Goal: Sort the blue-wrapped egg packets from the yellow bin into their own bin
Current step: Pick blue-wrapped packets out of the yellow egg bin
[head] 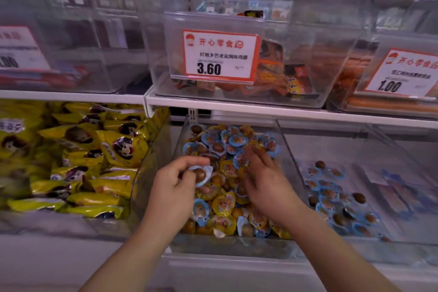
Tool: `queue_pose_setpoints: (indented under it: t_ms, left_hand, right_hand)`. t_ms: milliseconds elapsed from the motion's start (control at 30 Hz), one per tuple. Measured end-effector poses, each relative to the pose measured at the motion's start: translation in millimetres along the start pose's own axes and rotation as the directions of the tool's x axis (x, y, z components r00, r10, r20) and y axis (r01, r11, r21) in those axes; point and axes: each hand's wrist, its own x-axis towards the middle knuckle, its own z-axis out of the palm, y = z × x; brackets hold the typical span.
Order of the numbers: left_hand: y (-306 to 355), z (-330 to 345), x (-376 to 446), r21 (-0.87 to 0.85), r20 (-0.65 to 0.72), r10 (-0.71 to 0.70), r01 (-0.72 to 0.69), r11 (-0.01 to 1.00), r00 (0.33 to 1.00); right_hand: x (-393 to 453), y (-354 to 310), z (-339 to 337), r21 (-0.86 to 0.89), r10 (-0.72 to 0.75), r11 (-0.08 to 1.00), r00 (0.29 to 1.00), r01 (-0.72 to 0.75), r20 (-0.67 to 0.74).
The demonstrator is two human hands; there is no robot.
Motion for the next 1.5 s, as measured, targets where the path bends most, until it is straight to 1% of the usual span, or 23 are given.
queue_pose_setpoints:
  t_ms: [133, 233, 467, 533, 600, 667, 733, 767, 800, 833, 867, 900, 933, 967, 1000, 1033, 1067, 1167, 1233, 1267, 1333, 1400, 1500]
  left_hand:
    - [0.0, -1.3, 1.1, -0.073, 0.017, -0.054, 0.055, 0.996, 0.998]
    - [0.9, -4.0, 3.0, -0.157, 0.036, -0.076, 0.081, 0.984, 0.996]
    - [-0.9, -9.9, 0.8, -0.073, 0.057, -0.003, 0.008, 0.997, 0.998]
    - [-0.3, -10.1, 0.6, -0.046, 0.073, -0.004, 0.007, 0.999, 0.997]
    - [0.7, -9.2, 1.3, -0.021, 0.071, -0.005, 0.006, 1.0, 0.997]
    - [1.9, -6.8, 1.4, 0.009, 0.051, -0.006, 0.005, 1.0, 0.999]
    - [3.3, -2.8, 1.4, 0.028, 0.016, 0.003, -0.003, 1.0, 1.0]
    - [4.0, -0.4, 1.6, 0.04, -0.01, 0.016, -0.015, 0.999, 1.0]
    - [5.4, 2.0, 1.5, 0.049, -0.043, 0.041, -0.039, 0.998, 0.998]
    - [7.5, 4.8, 0.6, 0.053, -0.081, 0.083, -0.079, 0.995, 0.993]
    - [10.5, 8.2, -1.2, 0.056, -0.113, 0.14, -0.135, 0.989, 0.984]
    - [13.6, 12.9, -3.8, 0.063, -0.128, 0.202, -0.195, 0.979, 0.971]
    - [16.0, 18.7, -7.4, 0.079, -0.119, 0.251, -0.243, 0.967, 0.961]
    - [18.1, 25.7, -11.6, 0.1, -0.084, 0.287, -0.278, 0.955, 0.954]
    - [19.5, 33.0, -16.0, 0.123, -0.025, 0.312, -0.306, 0.944, 0.95]
    - [20.6, 40.3, -20.1, 0.154, 0.049, 0.337, -0.341, 0.928, 0.94]
    - [21.1, 46.8, -23.9, 0.186, 0.131, 0.361, -0.38, 0.906, 0.923]
    - [19.0, 58.5, -34.2, 0.199, 0.37, 0.359, -0.451, 0.87, 0.857]
    - [14.0, 62.4, -40.3, 0.163, 0.456, 0.336, -0.449, 0.879, 0.824]
    - [11.6, 62.7, -41.8, 0.155, 0.463, 0.313, -0.423, 0.893, 0.829]
    - [9.1, 59.5, -38.9, 0.185, 0.416, 0.287, -0.39, 0.902, 0.863]
    - [7.3, 52.3, -29.9, 0.276, 0.358, 0.299, -0.406, 0.871, 0.885]
    - [6.6, 41.5, -18.5, 0.332, 0.28, 0.329, -0.412, 0.848, 0.902]
  right_hand:
    - [14.3, -2.3, 11.8, -0.14, 0.038, 0.989, 0.999, -0.038, -0.008]
    - [24.9, -5.8, 15.7, -0.195, 0.016, 0.981, 0.999, -0.023, -0.038]
    - [49.4, -20.7, 21.2, -0.183, -0.157, 0.971, 0.988, 0.156, 0.005]
    - [51.6, -25.7, 25.7, -0.114, -0.167, 0.98, 0.986, 0.166, -0.004]
    - [50.7, -26.1, 24.9, 0.036, -0.137, 0.99, 0.988, 0.14, -0.074]
    - [46.2, -22.6, 18.1, 0.202, -0.018, 0.978, 0.986, 0.052, -0.165]
    - [37.3, -21.3, 7.7, 0.385, 0.135, 0.922, 0.972, -0.051, -0.193]
    - [30.7, -22.7, 1.4, 0.492, 0.207, 0.866, 0.96, -0.089, -0.189]
    - [22.3, -24.8, -4.8, 0.622, 0.281, 0.773, 0.947, -0.125, -0.159]
    - [12.4, -27.2, -10.8, 0.767, 0.355, 0.62, 0.931, -0.166, -0.085]
    - [1.0, -31.5, -17.1, 0.897, 0.405, 0.387, 0.913, -0.216, 0.045]
    - [-10.2, -36.6, -23.1, 0.957, 0.397, 0.117, 0.896, -0.266, 0.201]
    - [-20.6, -42.6, -29.1, 0.941, 0.334, -0.119, 0.88, -0.316, 0.338]
    - [-29.6, -48.4, -34.5, 0.89, 0.243, -0.28, 0.871, -0.359, 0.428]
    - [-36.5, -53.7, -38.5, 0.85, 0.161, -0.36, 0.871, -0.385, 0.463]
    - [-42.0, -57.0, -41.0, 0.841, 0.116, -0.373, 0.88, -0.392, 0.461]
    - [-45.9, -58.1, -42.3, 0.86, 0.114, -0.337, 0.89, -0.383, 0.441]
    - [-54.0, -46.7, -49.6, 0.944, 0.267, -0.117, 0.905, -0.31, 0.33]
    - [-56.9, -27.5, -59.6, 0.965, 0.321, -0.035, 0.912, -0.26, 0.257]
    - [-57.3, -15.8, -66.1, 0.973, 0.36, 0.032, 0.91, -0.23, 0.204]
    - [-54.8, 13.2, -80.5, 0.942, 0.47, 0.272, 0.881, -0.195, 0.047]
    - [-52.0, 47.5, -94.8, 0.867, 0.526, 0.454, 0.847, -0.205, -0.076]
    - [-53.9, 103.6, -105.7, 0.709, 0.579, 0.605, 0.812, -0.362, -0.079]
